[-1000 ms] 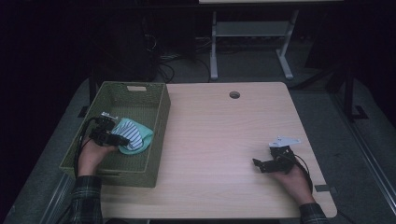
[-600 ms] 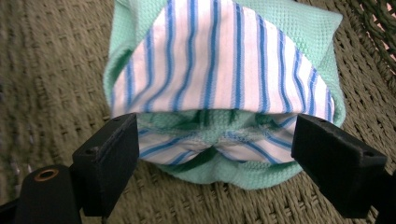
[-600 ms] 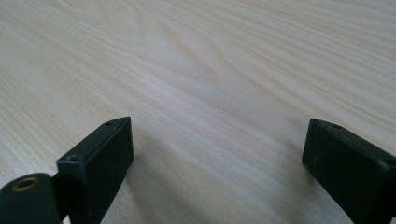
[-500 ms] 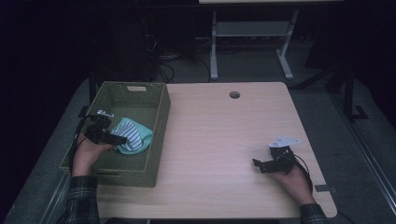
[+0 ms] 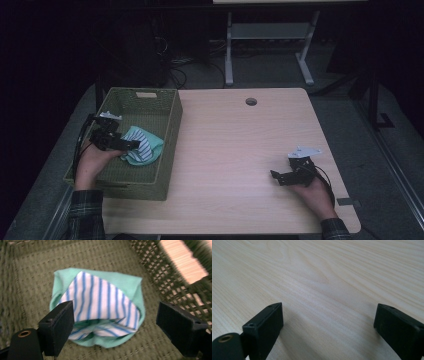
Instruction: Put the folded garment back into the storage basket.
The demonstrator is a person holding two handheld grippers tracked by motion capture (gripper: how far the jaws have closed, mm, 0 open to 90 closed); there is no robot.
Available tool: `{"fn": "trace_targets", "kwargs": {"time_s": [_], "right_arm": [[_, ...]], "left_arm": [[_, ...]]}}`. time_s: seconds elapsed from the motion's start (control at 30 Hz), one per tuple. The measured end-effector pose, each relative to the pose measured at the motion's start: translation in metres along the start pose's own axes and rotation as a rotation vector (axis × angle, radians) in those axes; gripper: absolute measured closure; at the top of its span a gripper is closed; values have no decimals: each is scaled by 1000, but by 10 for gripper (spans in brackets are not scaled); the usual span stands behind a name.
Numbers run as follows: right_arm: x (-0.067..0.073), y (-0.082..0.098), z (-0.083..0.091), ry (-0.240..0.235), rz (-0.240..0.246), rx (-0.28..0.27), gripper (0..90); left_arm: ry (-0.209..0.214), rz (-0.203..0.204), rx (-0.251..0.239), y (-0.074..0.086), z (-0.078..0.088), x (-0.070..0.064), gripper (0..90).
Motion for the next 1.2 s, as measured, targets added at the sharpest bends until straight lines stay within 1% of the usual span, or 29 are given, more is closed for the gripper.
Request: {"fn": "trace_targets", "kwargs": {"time_s": [0.13, 0.27, 0.3, 0.37, 0.4, 0.43, 0.47, 0.5, 0.6, 0.63, 0.73, 0.83, 0.87, 0.97, 1.13, 1.17, 1.2], "right_arm": [[0, 0, 0, 0, 0, 0, 83], [0, 0, 0, 0, -1, 0, 83], [0, 0, 0, 0, 0, 0, 83], [0, 0, 0, 0, 0, 0, 83], [0, 0, 0, 0, -1, 0, 83], [0, 0, 0, 0, 0, 0, 83], [0, 0, 0, 0, 0, 0, 83], [0, 0, 0, 0, 0, 0, 83], [0, 0, 0, 0, -1, 0, 83], [0, 0, 0, 0, -1, 0, 83], [0, 0, 0, 0, -2, 1, 83], [0, 0, 0, 0, -2, 1, 83], [0, 0, 0, 0, -2, 1, 83], [0, 0, 0, 0, -3, 1, 83], [0, 0, 0, 0, -2, 1, 83], [0, 0, 0, 0, -2, 1, 83], [0, 0, 0, 0, -2, 1, 83]], "left_arm": [[37, -9, -25, -6, 3, -12, 145], [59, -21, -38, -10, 4, -23, 146], [73, -26, -45, -12, 5, -28, 145], [99, -50, -50, -15, 5, -38, 146], [104, -54, -53, -16, 5, -42, 146], [115, -66, -59, -18, 6, -48, 146], [119, -78, -58, -19, 6, -52, 146], [135, -87, -67, -21, 7, -59, 146], [168, -111, -80, -25, 9, -73, 146], [182, -116, -90, -27, 10, -80, 146], [206, -141, -105, -30, 13, -94, 146], [221, -175, -113, -33, 14, -106, 146], [226, -176, -118, -33, 13, -111, 146], [236, -203, -122, -35, 11, -122, 146], [261, -236, -130, -36, 6, -141, 146], [267, -248, -132, -36, 4, -144, 146], [279, -247, -135, -37, 2, -148, 146]]}}
Point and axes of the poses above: each handheld gripper's, and its own axes: z roughly backward along the jaws, y roughly out of its underside, x roughly to its left, the point moved 8 cm from there along -z, roughly forward along the jaws, and after that the axes turned 6 degrees about z, right-handed, at the moved point
